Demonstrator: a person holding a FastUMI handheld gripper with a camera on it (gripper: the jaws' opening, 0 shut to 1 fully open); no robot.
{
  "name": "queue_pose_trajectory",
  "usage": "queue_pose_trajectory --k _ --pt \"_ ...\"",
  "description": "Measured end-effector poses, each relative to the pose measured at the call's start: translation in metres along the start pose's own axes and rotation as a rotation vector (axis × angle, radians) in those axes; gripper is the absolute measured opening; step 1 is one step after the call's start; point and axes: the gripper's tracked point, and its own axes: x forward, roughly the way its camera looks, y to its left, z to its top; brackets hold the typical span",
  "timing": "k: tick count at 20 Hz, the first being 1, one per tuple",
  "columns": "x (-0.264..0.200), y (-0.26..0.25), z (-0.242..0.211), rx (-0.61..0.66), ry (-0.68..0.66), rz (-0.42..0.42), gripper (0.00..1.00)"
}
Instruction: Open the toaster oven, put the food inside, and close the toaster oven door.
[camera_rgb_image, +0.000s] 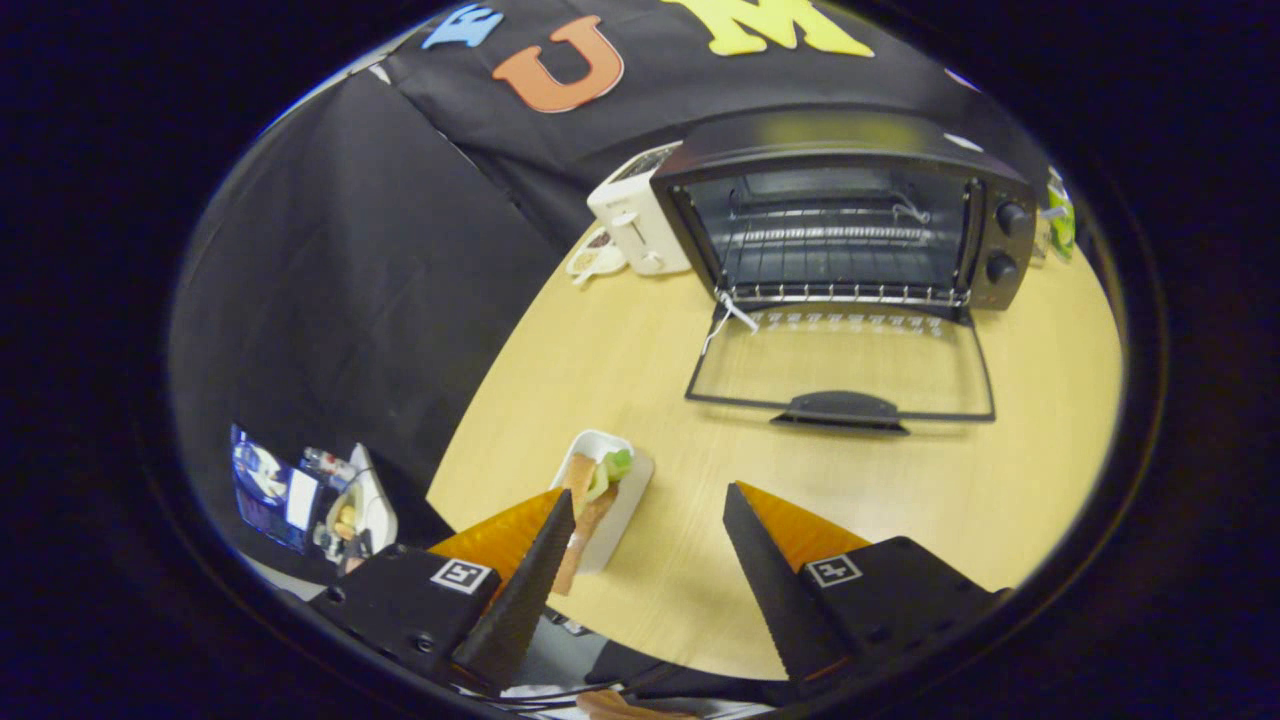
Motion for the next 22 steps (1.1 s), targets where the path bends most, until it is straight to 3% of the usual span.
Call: queue_pose_trajectory --k 2,6,11,18,22 --pt "0.006 0.012 -0.011 0.060 0.089 0.049 0.97" --pt "0.030 0.021 -0.020 0.172 0.247 0.072 0.89" --pt "0.041 0.028 -0.028 0.162 0.311 0.052 0.65" --pt "0.042 0.030 -0.026 0.174 0.297 0.043 0.42" --pt "0.030 0.028 -0.015 0.184 0.259 0.099 0.39"
